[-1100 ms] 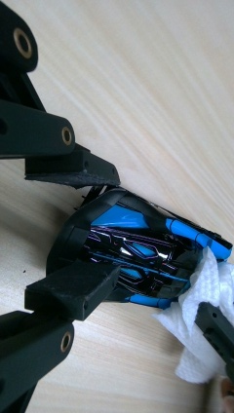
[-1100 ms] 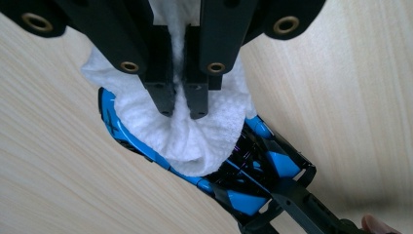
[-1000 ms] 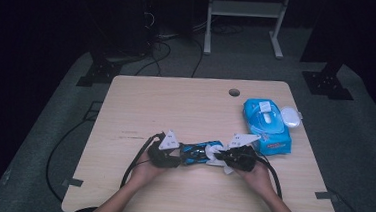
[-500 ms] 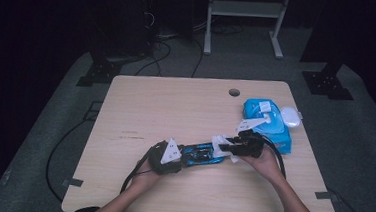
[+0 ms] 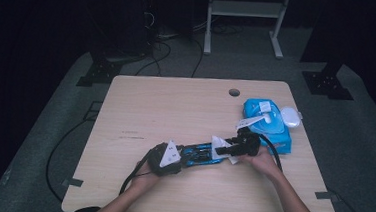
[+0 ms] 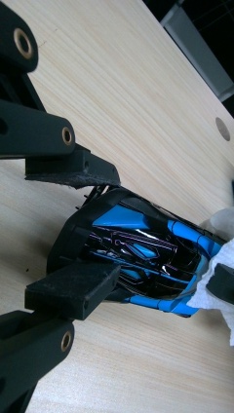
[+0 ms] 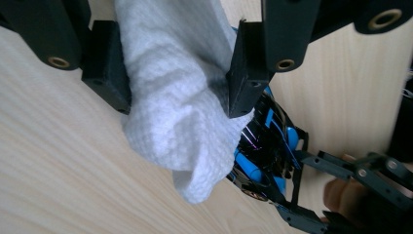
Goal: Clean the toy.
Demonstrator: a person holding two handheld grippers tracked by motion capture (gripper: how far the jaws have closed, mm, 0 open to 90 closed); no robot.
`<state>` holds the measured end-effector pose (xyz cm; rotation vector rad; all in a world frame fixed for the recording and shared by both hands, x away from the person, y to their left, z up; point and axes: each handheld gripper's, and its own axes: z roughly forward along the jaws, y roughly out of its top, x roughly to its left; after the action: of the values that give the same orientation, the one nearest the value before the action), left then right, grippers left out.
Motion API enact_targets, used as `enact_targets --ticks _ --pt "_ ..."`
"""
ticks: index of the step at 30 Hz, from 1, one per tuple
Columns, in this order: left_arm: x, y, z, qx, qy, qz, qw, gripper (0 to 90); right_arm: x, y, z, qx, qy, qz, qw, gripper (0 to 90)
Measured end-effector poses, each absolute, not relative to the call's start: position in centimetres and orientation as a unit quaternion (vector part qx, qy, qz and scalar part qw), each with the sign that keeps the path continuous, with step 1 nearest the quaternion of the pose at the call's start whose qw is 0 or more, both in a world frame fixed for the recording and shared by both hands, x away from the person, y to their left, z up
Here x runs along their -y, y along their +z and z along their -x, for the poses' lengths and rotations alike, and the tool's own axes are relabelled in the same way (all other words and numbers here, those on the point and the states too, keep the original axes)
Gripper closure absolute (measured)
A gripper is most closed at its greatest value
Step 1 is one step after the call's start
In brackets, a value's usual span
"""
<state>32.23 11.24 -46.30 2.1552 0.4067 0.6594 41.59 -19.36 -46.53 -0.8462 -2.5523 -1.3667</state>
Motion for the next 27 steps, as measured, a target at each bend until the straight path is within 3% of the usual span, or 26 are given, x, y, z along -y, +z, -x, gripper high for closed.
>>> enact_targets --ticks 3,8,16,20,21,22,23,24,27 --pt "-11.4 -46.3 -32.2 -0.163 0.262 -0.857 0.414 52.5 19.3 -47.0 -41.9 0.837 -0.46 0.284 0.089 44.5" --pt "-11.5 -46.3 -32.2 -0.159 0.263 -0.858 0.411 52.3 19.2 -46.9 -42.3 0.841 -0.454 0.276 0.103 49.5" --pt "-11.4 -46.4 -32.6 -0.182 0.224 -0.858 0.425 45.9 19.3 -46.2 -41.1 0.856 -0.455 0.241 0.052 53.3" --pt "-11.6 -46.5 -34.5 -0.216 0.131 -0.865 0.433 32.1 19.3 -45.8 -39.6 0.864 -0.458 0.21 0.014 57.0" --pt "-11.6 -46.5 -34.5 -0.216 0.131 -0.865 0.433 29.9 19.3 -45.8 -39.6 0.864 -0.458 0.21 0.014 57.0" --pt "-11.6 -46.7 -35.4 -0.224 0.084 -0.866 0.44 29.7 19.4 -45.7 -39.1 0.867 -0.457 0.199 -0.001 57.7" --pt "-11.6 -46.7 -35.4 -0.224 0.084 -0.866 0.44 29.1 19.4 -45.7 -39.1 0.867 -0.457 0.199 -0.001 57.7" --pt "-11.6 -47.0 -36.3 -0.229 0.041 -0.865 0.445 28.9 19.6 -45.7 -38.7 0.866 -0.46 0.194 -0.007 58.3" --pt "-11.5 -46.9 -36.8 -0.214 0.02 -0.869 0.445 30.4 19.6 -45.7 -38.5 0.866 -0.46 0.195 -0.01 58.5"
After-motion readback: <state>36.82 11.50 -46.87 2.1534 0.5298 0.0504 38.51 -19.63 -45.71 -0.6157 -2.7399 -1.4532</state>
